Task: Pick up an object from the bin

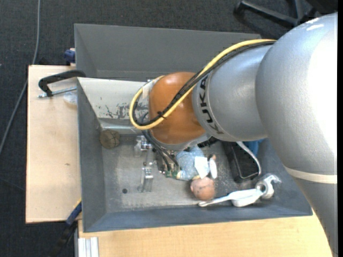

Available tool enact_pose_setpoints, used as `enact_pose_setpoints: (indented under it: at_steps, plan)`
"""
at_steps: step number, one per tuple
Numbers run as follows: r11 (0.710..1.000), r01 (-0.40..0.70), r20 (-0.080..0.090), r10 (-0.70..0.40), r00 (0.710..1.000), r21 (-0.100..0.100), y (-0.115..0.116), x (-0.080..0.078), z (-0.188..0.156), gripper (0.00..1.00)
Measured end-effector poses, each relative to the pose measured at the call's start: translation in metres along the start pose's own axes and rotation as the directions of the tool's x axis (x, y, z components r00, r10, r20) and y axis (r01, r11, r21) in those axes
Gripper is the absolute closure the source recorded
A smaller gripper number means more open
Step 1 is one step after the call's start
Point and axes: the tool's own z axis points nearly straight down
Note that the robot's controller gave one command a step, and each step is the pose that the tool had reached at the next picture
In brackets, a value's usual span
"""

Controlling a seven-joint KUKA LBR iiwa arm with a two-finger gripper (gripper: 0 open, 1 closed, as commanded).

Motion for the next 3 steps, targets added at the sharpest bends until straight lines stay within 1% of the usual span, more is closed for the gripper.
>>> enact_pose_setpoints:
  at_steps: [1,2,3]
  plan:
    - [1.000,0.023,0.000,-0.023,1.000,0.005,-0.019,-0.012,0.026,0.00]
    - [0.998,-0.063,-0.009,0.063,0.998,0.001,-0.049,0.016,-0.024,0.00]
    - [0.998,-0.067,0.015,0.067,0.998,-0.001,-0.068,0.005,-0.039,0.00]
